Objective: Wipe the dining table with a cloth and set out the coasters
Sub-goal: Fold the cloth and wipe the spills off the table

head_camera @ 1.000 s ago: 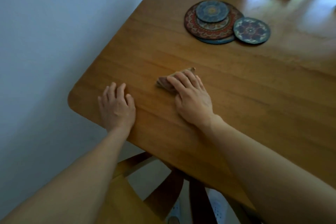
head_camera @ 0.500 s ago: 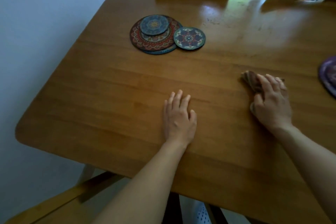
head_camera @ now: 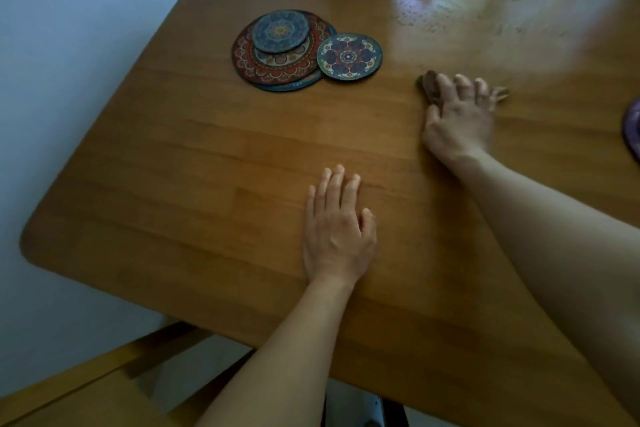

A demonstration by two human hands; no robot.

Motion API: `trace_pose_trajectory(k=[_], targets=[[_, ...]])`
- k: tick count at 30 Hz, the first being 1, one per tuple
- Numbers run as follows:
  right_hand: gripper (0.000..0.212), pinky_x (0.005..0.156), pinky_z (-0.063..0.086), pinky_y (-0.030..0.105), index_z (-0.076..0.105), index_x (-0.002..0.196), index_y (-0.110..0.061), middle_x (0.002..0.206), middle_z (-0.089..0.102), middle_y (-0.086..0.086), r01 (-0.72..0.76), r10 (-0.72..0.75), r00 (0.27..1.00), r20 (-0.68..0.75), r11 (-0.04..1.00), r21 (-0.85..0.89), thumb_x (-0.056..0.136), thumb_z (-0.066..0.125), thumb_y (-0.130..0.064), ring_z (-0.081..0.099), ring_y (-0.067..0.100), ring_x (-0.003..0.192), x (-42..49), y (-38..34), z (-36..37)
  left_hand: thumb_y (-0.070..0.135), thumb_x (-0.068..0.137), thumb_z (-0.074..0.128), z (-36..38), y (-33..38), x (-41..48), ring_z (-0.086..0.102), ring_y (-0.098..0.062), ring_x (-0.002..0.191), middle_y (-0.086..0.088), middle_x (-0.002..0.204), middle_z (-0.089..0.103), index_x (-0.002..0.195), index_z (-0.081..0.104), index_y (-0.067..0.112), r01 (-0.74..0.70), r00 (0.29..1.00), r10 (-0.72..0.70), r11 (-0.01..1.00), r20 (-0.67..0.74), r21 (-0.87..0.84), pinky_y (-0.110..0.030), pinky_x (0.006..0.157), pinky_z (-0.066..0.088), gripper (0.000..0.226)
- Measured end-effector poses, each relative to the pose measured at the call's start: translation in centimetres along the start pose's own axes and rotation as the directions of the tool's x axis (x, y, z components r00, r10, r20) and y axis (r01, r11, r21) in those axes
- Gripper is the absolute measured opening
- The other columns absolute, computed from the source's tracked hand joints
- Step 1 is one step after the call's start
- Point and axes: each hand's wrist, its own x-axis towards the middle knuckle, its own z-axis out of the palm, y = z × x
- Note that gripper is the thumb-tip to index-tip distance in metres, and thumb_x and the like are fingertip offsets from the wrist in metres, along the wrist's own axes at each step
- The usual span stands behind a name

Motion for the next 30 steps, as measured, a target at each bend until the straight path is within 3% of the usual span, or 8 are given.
trace_pose_trajectory(k=[5,8,11,16,19,22,25,30], targets=[[0.055,0.120,0.014,0.046,0.043,0.144,-0.026,0.149,0.042,0.003,0.384,-0.389,0.918,0.076,0.920,0.077,0.089,0.039,-0.031,0.025,0.031,0.143,-6.0,-4.4,1.2,0.036,0.092,0.039,0.0,0.2,0.1,0.011,-0.015,0.150,0.000,0.161,0.025,0.148,0.040,0.022,-0.008,1.000,0.008,1.000,-0.016,-0.001,-0.036,0.123,0.005,0.058],[0.054,0.122,0.012,0.041,0.040,0.146,-0.030,0.151,0.040,-0.003,0.455,-0.466,0.878,0.112,0.884,0.111,0.092,0.037,-0.031,0.022,0.024,0.145,-9.4,-2.7,0.8,0.037,0.091,0.036,-0.1,0.1,0.1,0.013,-0.015,0.150,0.000,0.160,0.027,0.146,0.042,0.022,0.001,1.000,-0.001,1.000,-0.022,-0.003,-0.036,0.123,0.007,0.058],[0.055,0.121,0.013,0.042,0.039,0.147,-0.029,0.152,0.038,-0.003,0.380,-0.389,0.916,0.099,0.920,0.097,0.091,0.038,-0.030,0.021,0.022,0.146,-11.4,1.6,-1.1,0.036,0.096,0.040,-0.3,0.1,0.2,0.010,-0.013,0.150,0.003,0.161,0.023,0.147,0.039,0.025,0.005,1.000,-0.005,1.000,0.001,-0.015,-0.034,0.123,0.004,0.052],[0.061,0.121,0.016,0.047,0.038,0.148,-0.022,0.155,0.035,0.006,0.039,-0.040,0.999,0.016,0.995,0.087,0.088,0.036,-0.031,0.020,0.025,0.146,-15.3,11.8,-5.1,0.037,0.098,0.042,-0.5,-0.2,0.1,0.007,-0.011,0.150,0.005,0.162,0.019,0.149,0.036,0.026,0.009,1.000,-0.008,0.999,0.017,-0.041,-0.031,0.123,0.001,0.052],[0.062,0.121,0.013,0.046,0.037,0.148,-0.017,0.154,0.033,0.011,-0.180,0.184,0.982,-0.051,0.981,0.076,0.087,0.035,-0.029,0.020,0.030,0.145,-17.8,14.9,-6.1,0.037,0.099,0.041,-0.6,-0.4,-0.1,0.006,-0.012,0.150,0.004,0.162,0.019,0.149,0.035,0.025,-0.004,1.000,0.005,0.998,0.018,-0.066,-0.030,0.122,0.000,0.052],[0.065,0.120,0.012,0.046,0.037,0.146,-0.013,0.153,0.033,0.013,-0.334,0.340,0.930,-0.139,0.940,0.064,0.084,0.031,-0.030,0.020,0.034,0.143,-19.3,13.2,-5.1,0.036,0.100,0.041,-0.6,-0.8,-0.8,0.008,-0.011,0.150,0.005,0.162,0.020,0.150,0.035,0.024,-0.018,1.000,0.020,0.996,0.012,-0.089,-0.031,0.123,0.001,0.052],[0.058,0.120,0.011,0.047,0.034,0.147,-0.014,0.153,0.031,0.013,-0.329,0.330,0.936,-0.122,0.944,0.028,0.091,0.041,-0.024,0.018,0.035,0.143,-20.4,9.1,-3.7,0.033,0.100,0.042,-0.5,-0.7,-3.3,0.010,-0.009,0.149,0.006,0.161,0.023,0.149,0.037,0.024,-0.025,1.000,0.025,0.991,-0.002,-0.135,-0.031,0.123,0.001,0.050],[0.057,0.120,0.012,0.050,0.035,0.147,-0.023,0.153,0.034,0.004,-0.021,0.021,1.000,-0.011,0.999,0.025,0.091,0.044,-0.027,0.019,0.030,0.145,-24.4,1.2,-1.1,0.035,0.101,0.031,-0.5,-0.5,-5.7,0.013,-0.003,0.148,0.009,0.158,0.031,0.142,0.048,0.023,0.003,0.999,0.011,0.956,0.047,-0.293,-0.026,0.121,-0.003,0.046]])
